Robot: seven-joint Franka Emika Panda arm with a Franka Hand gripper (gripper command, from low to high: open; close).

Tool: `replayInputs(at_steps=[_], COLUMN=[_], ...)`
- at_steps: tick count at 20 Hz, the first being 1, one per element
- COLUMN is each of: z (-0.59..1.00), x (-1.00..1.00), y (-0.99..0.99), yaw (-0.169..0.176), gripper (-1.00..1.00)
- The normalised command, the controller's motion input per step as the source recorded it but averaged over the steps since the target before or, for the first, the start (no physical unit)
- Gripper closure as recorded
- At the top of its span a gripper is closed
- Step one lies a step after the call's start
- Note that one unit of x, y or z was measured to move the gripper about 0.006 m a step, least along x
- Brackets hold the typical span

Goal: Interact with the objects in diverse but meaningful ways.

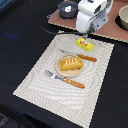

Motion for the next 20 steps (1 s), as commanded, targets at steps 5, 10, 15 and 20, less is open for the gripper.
replayInputs(at_steps=[5, 10, 15, 20], z=[-0.44, -0.41, -0.2, -0.09], x=[-0.04, -0.04, 0.0, 0.0], y=[-0.01, -0.01, 0.0, 0.0], yaw=[-0.021, -0.038, -0.044, -0.042], gripper=[-1.0, -1.0, 1.0, 1.0])
